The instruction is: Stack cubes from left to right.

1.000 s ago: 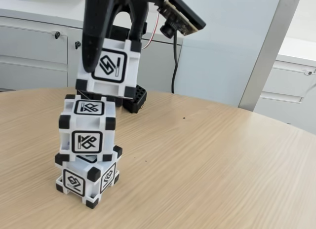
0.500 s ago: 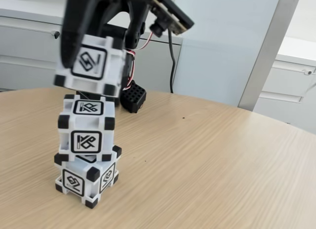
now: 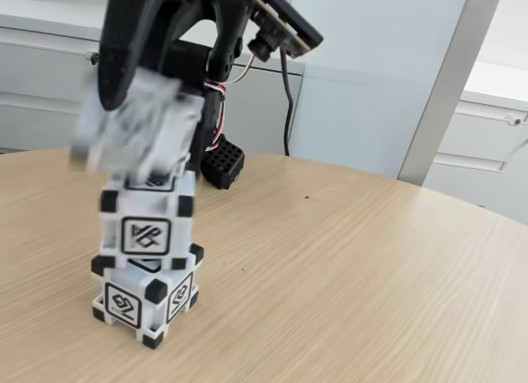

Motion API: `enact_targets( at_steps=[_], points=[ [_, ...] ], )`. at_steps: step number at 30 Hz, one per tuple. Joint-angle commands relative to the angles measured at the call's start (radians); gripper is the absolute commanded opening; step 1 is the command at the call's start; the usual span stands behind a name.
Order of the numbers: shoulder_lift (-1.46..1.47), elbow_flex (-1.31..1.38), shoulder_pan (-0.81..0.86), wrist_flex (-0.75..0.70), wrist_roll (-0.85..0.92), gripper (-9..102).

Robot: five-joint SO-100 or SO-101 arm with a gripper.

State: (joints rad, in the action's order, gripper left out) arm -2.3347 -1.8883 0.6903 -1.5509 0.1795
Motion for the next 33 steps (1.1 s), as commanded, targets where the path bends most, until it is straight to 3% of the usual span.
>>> enact_targets(
  at_steps=[1, 23, 33],
  points=[
    [-0.014, 0.006, 0.008, 0.014, 0.014, 31],
    [-0.021, 0.020, -0.020, -0.003, 0.046, 32],
    [-0.189, 0.006, -0.035, -0.003, 0.040, 33]
  ],
)
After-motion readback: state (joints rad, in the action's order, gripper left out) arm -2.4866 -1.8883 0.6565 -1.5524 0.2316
